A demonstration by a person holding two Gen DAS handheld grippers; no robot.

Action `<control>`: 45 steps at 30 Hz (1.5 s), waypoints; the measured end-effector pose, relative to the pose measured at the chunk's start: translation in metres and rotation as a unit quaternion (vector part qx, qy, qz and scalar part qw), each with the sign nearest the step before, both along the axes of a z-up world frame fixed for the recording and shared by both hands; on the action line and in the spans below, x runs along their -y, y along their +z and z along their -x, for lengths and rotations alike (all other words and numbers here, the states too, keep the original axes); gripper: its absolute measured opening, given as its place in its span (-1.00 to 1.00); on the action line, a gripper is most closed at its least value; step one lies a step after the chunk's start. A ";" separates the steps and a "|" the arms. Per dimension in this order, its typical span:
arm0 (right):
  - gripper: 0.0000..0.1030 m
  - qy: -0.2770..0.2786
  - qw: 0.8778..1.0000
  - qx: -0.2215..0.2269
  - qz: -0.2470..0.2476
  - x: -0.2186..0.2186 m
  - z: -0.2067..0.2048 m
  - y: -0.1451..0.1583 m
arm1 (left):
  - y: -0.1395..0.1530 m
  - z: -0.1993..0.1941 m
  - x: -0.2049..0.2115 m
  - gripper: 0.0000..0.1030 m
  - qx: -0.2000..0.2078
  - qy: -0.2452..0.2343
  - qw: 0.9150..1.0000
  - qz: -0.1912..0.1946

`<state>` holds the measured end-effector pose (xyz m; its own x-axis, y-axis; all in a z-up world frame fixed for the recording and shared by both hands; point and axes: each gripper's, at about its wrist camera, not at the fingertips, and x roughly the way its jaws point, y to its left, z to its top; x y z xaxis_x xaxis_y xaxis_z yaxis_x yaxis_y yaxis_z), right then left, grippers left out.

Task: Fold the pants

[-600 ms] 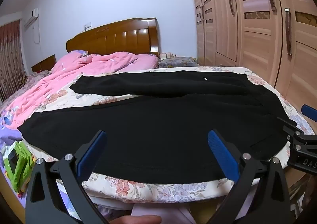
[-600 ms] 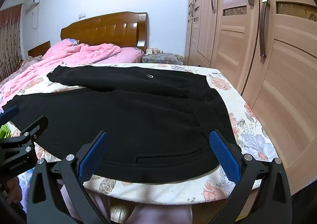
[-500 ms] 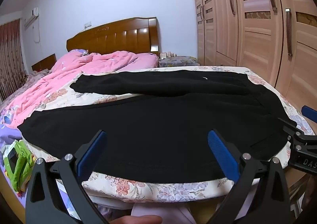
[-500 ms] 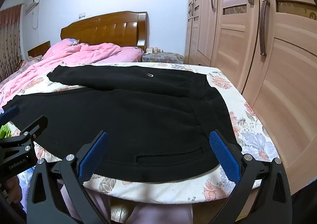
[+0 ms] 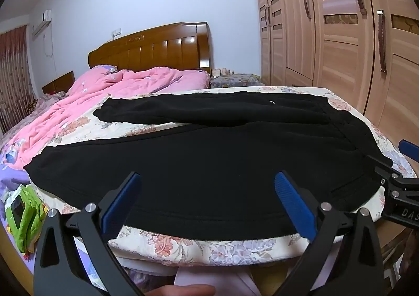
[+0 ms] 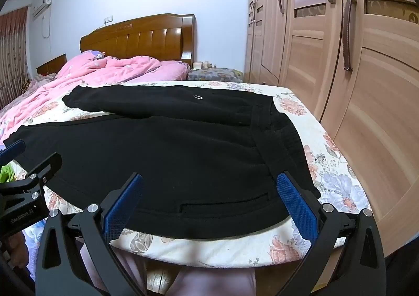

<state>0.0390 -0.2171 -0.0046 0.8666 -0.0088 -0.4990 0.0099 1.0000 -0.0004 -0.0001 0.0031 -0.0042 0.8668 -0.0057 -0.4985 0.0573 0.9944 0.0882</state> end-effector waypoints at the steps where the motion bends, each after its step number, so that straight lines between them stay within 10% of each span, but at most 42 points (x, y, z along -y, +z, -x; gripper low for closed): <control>1: 0.92 0.000 1.000 0.000 0.000 0.000 0.000 0.000 | 0.000 0.000 -0.001 0.97 0.000 0.000 1.000 0.000; 45: 0.92 0.004 1.000 -0.014 -0.014 0.002 -0.001 -0.005 | -0.007 0.007 -0.009 0.97 -0.015 0.001 1.000 0.001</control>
